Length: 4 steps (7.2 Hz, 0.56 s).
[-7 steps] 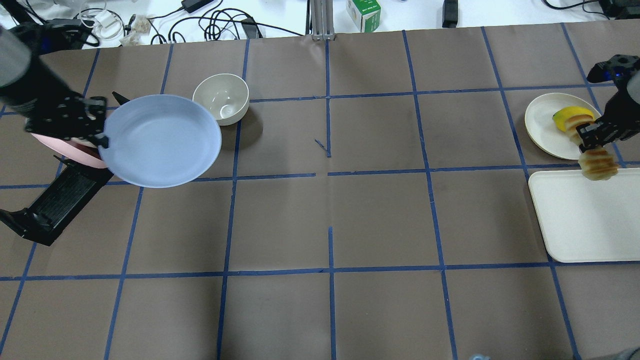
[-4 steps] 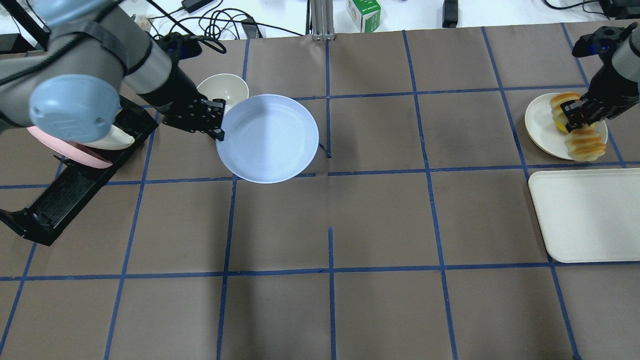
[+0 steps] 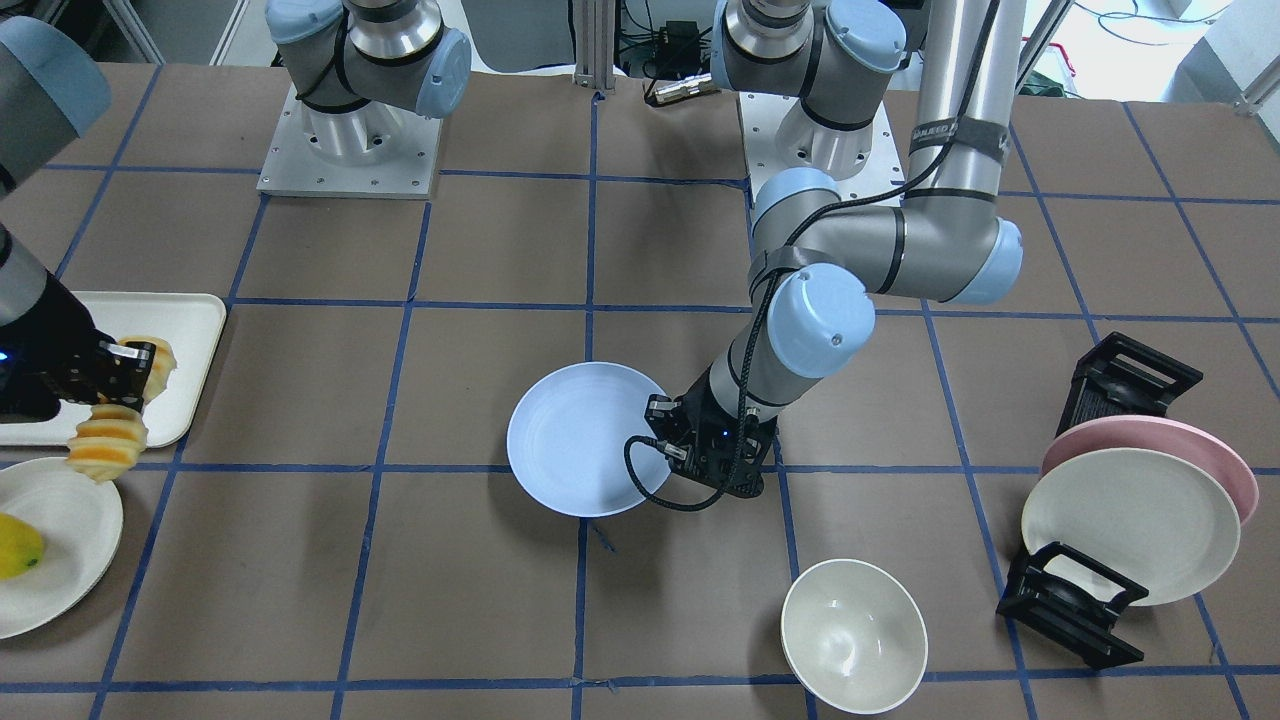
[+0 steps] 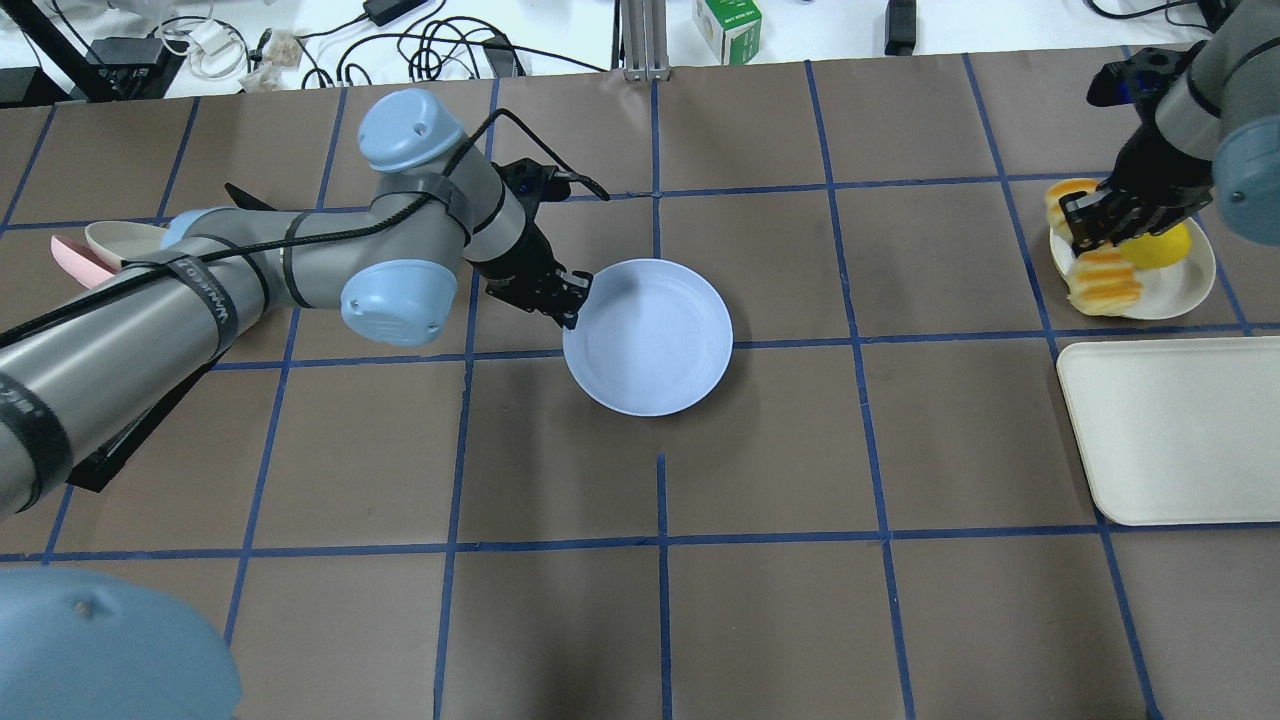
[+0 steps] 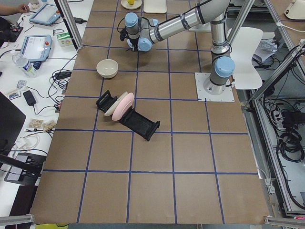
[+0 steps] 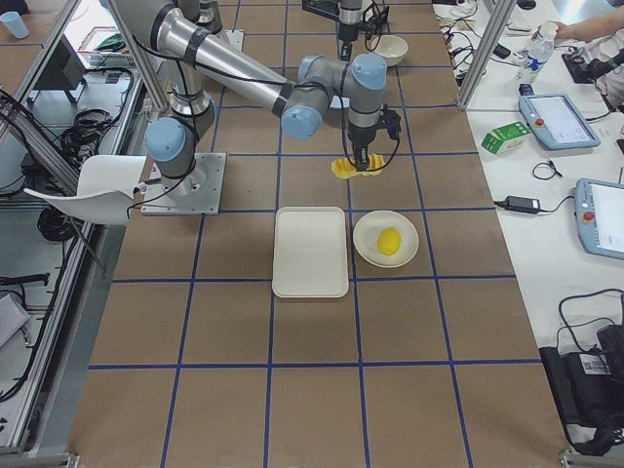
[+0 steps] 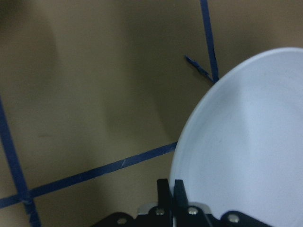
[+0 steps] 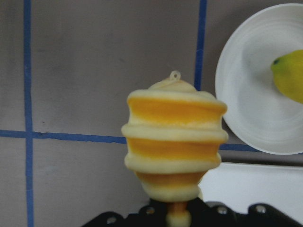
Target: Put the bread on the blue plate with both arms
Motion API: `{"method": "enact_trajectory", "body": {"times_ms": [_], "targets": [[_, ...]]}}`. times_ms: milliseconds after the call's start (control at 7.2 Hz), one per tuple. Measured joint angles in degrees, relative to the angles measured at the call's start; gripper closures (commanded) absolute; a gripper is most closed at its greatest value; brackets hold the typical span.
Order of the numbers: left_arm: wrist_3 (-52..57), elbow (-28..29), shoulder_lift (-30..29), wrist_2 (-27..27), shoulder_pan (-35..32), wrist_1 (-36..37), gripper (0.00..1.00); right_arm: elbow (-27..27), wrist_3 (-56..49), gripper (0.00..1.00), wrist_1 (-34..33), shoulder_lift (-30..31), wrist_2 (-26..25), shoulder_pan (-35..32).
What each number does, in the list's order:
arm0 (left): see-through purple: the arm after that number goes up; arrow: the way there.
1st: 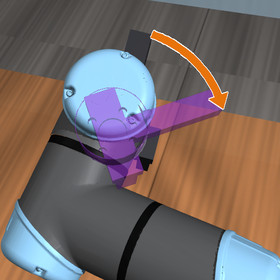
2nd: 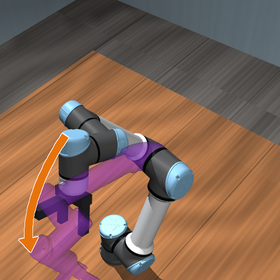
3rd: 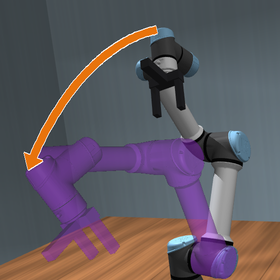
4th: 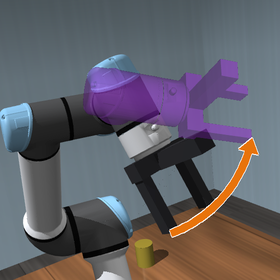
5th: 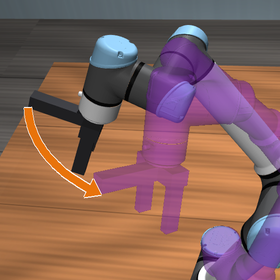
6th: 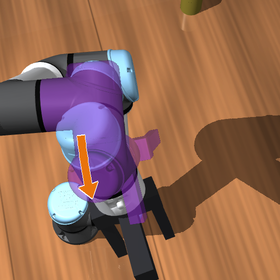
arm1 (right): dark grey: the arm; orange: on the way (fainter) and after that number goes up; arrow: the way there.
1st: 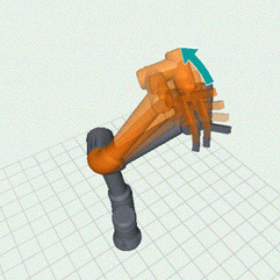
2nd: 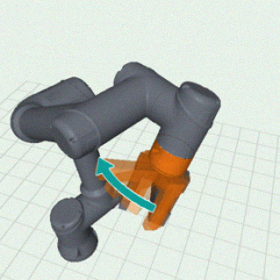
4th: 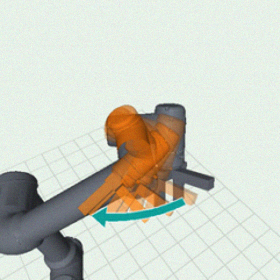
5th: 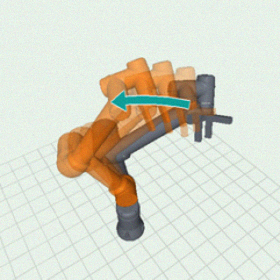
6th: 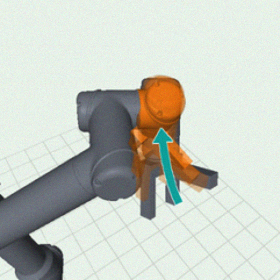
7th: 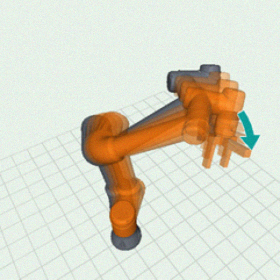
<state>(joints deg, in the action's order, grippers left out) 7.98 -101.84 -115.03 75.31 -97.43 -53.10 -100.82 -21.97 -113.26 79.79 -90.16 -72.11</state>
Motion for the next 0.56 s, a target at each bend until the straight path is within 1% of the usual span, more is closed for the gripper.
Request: {"method": "enact_trajectory", "body": {"times_ms": [139,417,556], "targets": [[0.22,-0.03,-1.3,0.61,-0.43,2.01,0.0,-0.14,4.52,1.0,-0.08,-0.12,0.09,-3.47],[0.98,0.54,-1.29,0.94,-0.54,2.66,0.0,-0.33,12.76,1.0,-0.25,-0.3,0.38,-10.28],[1.17,1.15,-0.03,1.16,-0.29,0.74,0.0,-0.38,16.3,1.0,-0.08,-0.3,0.25,-13.18]]}}
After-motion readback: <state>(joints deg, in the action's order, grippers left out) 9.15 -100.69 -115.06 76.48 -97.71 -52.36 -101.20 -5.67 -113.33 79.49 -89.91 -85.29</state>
